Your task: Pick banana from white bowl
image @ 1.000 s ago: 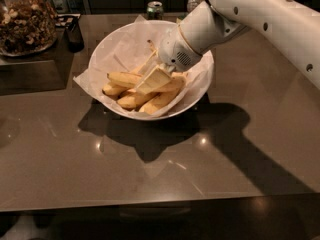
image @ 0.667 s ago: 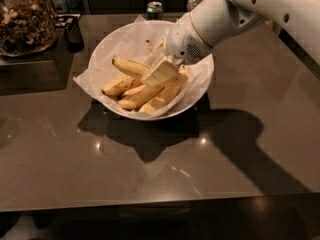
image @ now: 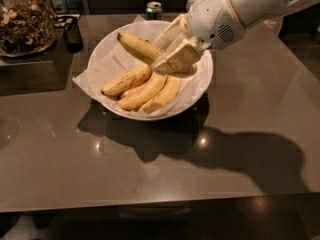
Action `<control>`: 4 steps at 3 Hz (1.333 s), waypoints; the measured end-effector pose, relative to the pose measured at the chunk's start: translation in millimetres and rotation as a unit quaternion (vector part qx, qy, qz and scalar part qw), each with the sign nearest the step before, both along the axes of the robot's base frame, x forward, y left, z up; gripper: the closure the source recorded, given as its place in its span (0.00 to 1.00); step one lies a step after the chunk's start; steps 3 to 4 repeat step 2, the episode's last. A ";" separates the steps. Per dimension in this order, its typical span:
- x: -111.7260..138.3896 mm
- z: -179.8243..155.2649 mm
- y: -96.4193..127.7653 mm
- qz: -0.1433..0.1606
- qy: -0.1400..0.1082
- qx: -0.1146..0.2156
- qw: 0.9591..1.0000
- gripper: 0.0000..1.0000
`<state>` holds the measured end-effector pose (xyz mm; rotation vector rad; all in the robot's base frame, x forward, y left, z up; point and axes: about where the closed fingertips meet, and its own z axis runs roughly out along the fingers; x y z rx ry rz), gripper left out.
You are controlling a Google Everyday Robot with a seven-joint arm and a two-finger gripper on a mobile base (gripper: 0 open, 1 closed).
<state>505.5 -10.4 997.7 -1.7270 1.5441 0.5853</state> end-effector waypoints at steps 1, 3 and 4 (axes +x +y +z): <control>-33.1 15.3 -16.0 -0.004 -0.019 0.017 1.000 1.00; -35.8 15.5 -21.4 -0.008 -0.020 0.019 1.000 1.00; -35.8 15.5 -21.4 -0.008 -0.020 0.019 1.000 1.00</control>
Offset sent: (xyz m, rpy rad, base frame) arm -0.0297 -0.0140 0.0141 0.0316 -0.0356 -0.0063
